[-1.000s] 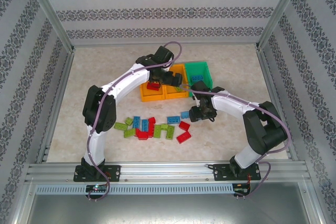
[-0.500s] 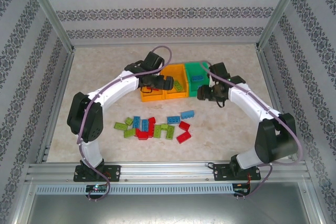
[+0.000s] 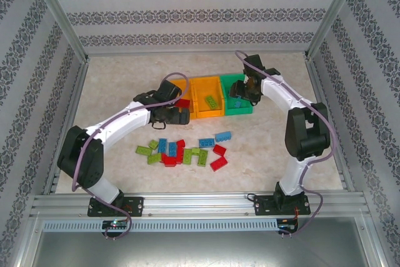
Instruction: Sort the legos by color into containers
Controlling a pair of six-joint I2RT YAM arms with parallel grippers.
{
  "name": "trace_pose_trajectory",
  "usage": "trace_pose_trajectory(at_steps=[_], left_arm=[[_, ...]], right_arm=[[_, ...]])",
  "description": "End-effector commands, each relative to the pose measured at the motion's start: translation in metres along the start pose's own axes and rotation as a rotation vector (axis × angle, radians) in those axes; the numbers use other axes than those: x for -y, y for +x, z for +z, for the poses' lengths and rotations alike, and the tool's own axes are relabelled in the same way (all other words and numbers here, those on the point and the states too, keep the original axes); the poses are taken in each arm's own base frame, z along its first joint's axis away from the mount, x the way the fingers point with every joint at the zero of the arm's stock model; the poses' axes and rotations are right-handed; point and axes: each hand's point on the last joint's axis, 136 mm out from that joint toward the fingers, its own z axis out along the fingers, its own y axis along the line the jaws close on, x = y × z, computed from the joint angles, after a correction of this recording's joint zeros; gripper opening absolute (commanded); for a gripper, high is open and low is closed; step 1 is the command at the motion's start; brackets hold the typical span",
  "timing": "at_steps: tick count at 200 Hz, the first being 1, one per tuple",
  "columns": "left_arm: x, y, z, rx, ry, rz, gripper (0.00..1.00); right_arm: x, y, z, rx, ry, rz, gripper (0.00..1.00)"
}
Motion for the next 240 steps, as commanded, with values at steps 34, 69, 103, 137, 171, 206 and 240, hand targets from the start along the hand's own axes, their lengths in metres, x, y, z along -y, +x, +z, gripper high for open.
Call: trace_pose_trajectory(at_steps=[34,69,103,137,171,206,240], left_arm=[[-0.029,0.035,0.007,-0.106,-0.073,-0.090,1.00],[-0.036,0.048,0.007,-0.134,-0.084,-0.107,1.00],[-0.033,0.051,0.008,-0.147,-0.067,-0.128,1.00],[-0.032,0.062,0.014,-0.178,-0.050,-0.142,0.96],[-0.023,0.058,0.013,-0.171,-0.002,-0.124,0.93],[-0.016,0.055,0.010,-0.174,0.028,-0.125,0.89],[-0.010,0.060,0.004,-0.179,0.063,-0.131,0.88]], right_arm=[[0.004,-0.006,0.007,-0.027,0.023,0.048,0.76],[-0.003,-0.008,0.004,-0.019,-0.011,0.048,0.79],[-0.006,-0.011,-0.002,-0.006,-0.027,0.048,0.82],[-0.010,-0.012,-0.010,0.016,-0.055,0.038,0.84],[-0.016,-0.008,-0.016,0.029,-0.091,0.013,0.86],[-0.015,0.001,-0.024,0.053,-0.084,-0.017,0.86],[-0.008,0.011,-0.026,0.056,-0.078,-0.017,0.87]])
